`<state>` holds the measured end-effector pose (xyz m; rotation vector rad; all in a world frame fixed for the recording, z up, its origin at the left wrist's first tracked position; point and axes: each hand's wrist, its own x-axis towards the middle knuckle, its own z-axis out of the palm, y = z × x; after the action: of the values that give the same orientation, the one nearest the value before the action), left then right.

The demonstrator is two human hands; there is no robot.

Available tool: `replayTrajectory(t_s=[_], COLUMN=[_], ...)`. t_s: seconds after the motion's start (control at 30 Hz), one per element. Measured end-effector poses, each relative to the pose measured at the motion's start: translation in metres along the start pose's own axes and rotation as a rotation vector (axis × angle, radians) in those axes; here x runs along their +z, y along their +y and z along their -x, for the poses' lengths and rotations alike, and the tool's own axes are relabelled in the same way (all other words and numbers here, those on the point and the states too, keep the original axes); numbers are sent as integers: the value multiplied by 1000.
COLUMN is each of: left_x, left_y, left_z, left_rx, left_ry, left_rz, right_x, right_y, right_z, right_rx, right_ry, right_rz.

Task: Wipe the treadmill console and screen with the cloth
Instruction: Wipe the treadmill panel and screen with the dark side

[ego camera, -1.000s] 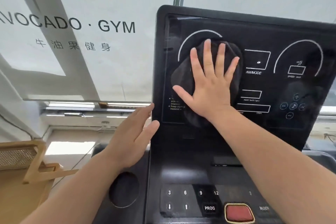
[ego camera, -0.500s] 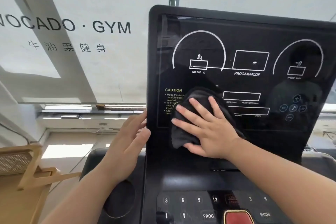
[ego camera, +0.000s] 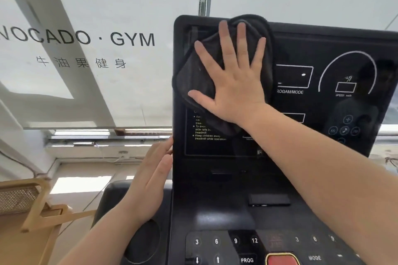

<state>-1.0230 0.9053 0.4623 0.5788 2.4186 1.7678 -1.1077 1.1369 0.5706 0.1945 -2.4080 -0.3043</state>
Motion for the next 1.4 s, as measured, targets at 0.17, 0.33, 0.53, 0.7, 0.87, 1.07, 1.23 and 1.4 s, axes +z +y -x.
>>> replayTrajectory(t_s=[0.17,0.33,0.53,0.7,0.87,1.07,1.23,1.4], left_x=[0,-3,-1,-1,0,2,0,10], left_y=[-5,-10,-14,-13,-10,-3,1,7], left_z=[2,0,-1,-1,-1,-3,-1,1], left_rx=[-45,-41,0,-29,-78,-151,-67,-32], left_ry=[-25,-49,-27,-27,-27,0,-22,-36], left_rz=[76,98,52,80,133,207,-60,-272], right_x=[12,35,14,-2,3,33,34,13], right_y=[11,36,49,10,-13,12,69,87], right_z=[31,90,57,-10,-7,80,108,73], right_rx=[-509,-711,-150,96,-205,-532,-302,136], right_ry=[-50,-47,19,-1,-1,-46,34,14], right_rz=[89,96,60,27,14,84,57,19])
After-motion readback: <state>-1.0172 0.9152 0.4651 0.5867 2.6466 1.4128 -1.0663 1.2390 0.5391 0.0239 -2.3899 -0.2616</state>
